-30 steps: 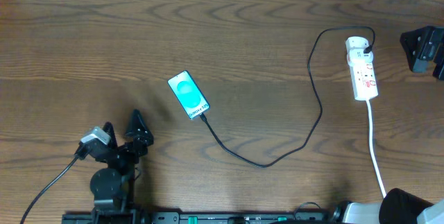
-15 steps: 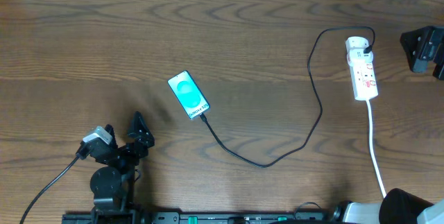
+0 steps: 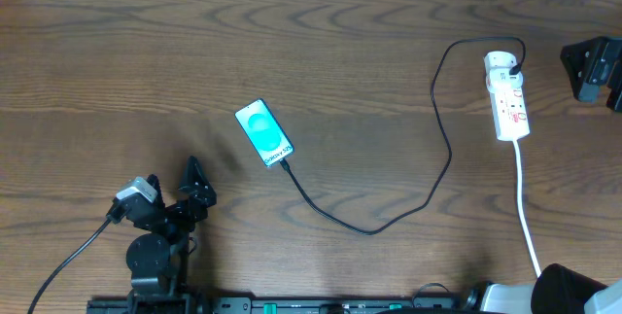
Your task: Plug charger to phone and switch on socket
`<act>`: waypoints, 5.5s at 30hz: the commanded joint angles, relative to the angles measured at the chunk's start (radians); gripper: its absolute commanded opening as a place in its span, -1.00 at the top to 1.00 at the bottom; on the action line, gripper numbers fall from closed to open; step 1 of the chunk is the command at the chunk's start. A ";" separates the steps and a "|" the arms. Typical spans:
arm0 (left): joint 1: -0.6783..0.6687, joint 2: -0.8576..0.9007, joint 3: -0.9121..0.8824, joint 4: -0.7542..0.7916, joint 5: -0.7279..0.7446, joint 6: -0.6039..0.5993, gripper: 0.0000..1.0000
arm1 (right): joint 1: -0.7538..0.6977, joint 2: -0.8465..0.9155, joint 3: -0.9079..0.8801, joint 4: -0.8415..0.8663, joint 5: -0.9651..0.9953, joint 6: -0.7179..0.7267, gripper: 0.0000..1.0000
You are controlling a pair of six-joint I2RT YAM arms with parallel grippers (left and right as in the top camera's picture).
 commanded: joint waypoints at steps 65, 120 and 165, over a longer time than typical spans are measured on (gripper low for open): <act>0.005 -0.006 -0.017 -0.033 -0.003 0.024 -0.90 | 0.382 -1.422 -2.455 1.903 0.121 -0.214 -0.98; 0.005 -0.006 -0.017 -0.033 -0.003 0.024 -0.89 | 0.382 -1.420 -2.454 1.620 0.400 0.153 -0.99; 0.005 0.124 -0.017 -0.030 0.036 0.549 -0.90 | 0.381 -1.420 -2.454 1.620 0.400 0.153 -0.99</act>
